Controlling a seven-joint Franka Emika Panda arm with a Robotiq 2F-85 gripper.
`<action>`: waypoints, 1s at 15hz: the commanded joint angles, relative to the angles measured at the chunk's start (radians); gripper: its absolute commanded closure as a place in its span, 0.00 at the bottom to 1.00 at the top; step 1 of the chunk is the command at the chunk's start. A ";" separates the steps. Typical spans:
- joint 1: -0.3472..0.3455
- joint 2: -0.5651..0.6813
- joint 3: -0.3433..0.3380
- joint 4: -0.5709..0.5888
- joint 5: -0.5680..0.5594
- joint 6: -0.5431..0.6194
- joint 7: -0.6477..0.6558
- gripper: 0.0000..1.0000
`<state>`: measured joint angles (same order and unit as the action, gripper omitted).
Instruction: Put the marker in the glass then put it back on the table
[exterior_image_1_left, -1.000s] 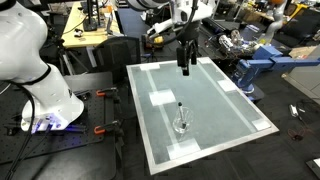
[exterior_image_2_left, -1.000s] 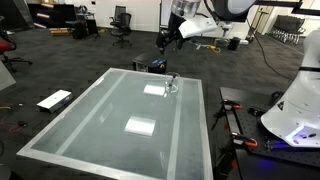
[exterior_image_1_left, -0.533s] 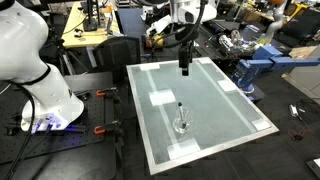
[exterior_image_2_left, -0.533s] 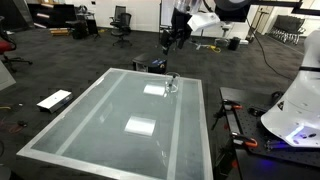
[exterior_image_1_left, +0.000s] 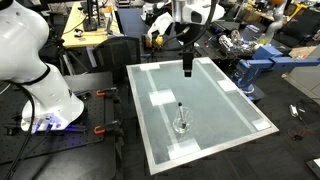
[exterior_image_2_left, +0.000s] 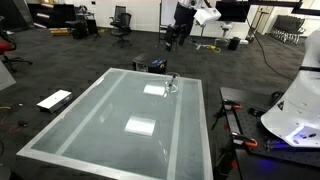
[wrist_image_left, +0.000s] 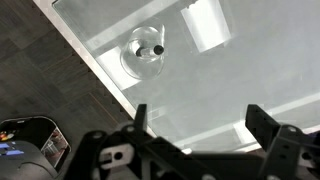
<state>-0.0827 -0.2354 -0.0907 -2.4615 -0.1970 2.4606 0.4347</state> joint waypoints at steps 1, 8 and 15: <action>-0.028 0.000 0.028 0.001 0.012 -0.002 -0.010 0.00; 0.134 -0.009 -0.131 0.027 0.493 -0.073 -0.555 0.00; 0.055 0.014 -0.153 0.103 0.577 -0.279 -0.814 0.00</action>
<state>0.0021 -0.2326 -0.2402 -2.4003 0.3774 2.2494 -0.3250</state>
